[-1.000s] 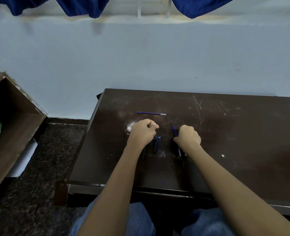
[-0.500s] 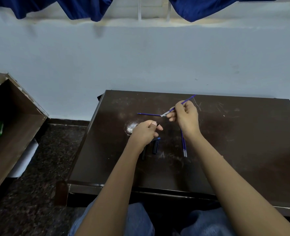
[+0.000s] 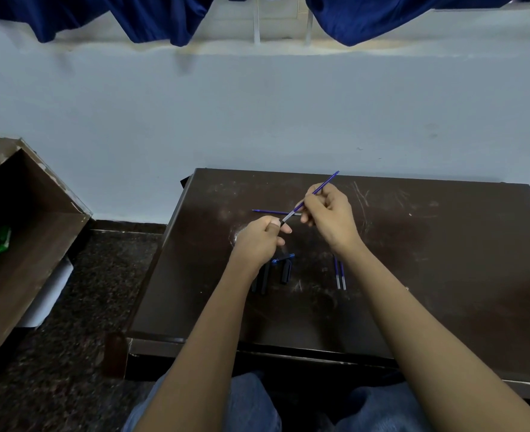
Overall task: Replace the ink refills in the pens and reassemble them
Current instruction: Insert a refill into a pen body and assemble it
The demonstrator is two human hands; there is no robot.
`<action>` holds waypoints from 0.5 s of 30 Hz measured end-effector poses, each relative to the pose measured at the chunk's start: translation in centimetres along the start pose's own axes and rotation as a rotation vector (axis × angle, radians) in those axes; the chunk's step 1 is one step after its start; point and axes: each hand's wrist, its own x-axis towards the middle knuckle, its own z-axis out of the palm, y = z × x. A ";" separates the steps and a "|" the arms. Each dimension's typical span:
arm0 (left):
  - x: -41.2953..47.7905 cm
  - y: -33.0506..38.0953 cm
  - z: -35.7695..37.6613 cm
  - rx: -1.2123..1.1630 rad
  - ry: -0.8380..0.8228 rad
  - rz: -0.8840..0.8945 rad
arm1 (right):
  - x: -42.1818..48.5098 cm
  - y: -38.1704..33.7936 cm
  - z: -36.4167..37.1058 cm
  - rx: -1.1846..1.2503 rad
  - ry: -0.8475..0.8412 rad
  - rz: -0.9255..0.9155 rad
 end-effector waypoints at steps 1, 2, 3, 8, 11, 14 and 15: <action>0.0 0.0 0.0 -0.009 0.000 0.007 | 0.0 0.0 0.1 -0.031 -0.008 -0.002; 0.0 0.0 0.0 -0.017 -0.005 0.012 | -0.1 0.0 0.1 -0.061 -0.025 -0.003; 0.0 0.0 0.0 -0.021 -0.010 0.017 | -0.2 -0.1 0.3 -0.080 -0.053 -0.001; 0.0 -0.1 -0.3 -0.071 0.059 0.035 | -0.7 -0.4 1.1 -0.008 -0.282 0.019; -0.1 -0.2 -0.7 -0.152 0.131 0.075 | -0.3 0.3 1.2 -0.060 -0.219 0.070; 0.0 -0.4 -0.9 -0.196 0.163 0.100 | -0.1 2.3 1.0 -0.490 -0.175 -0.022; 0.0 -0.5 -0.9 -0.202 0.164 0.103 | -0.3 3.1 1.0 -0.623 -0.208 -0.035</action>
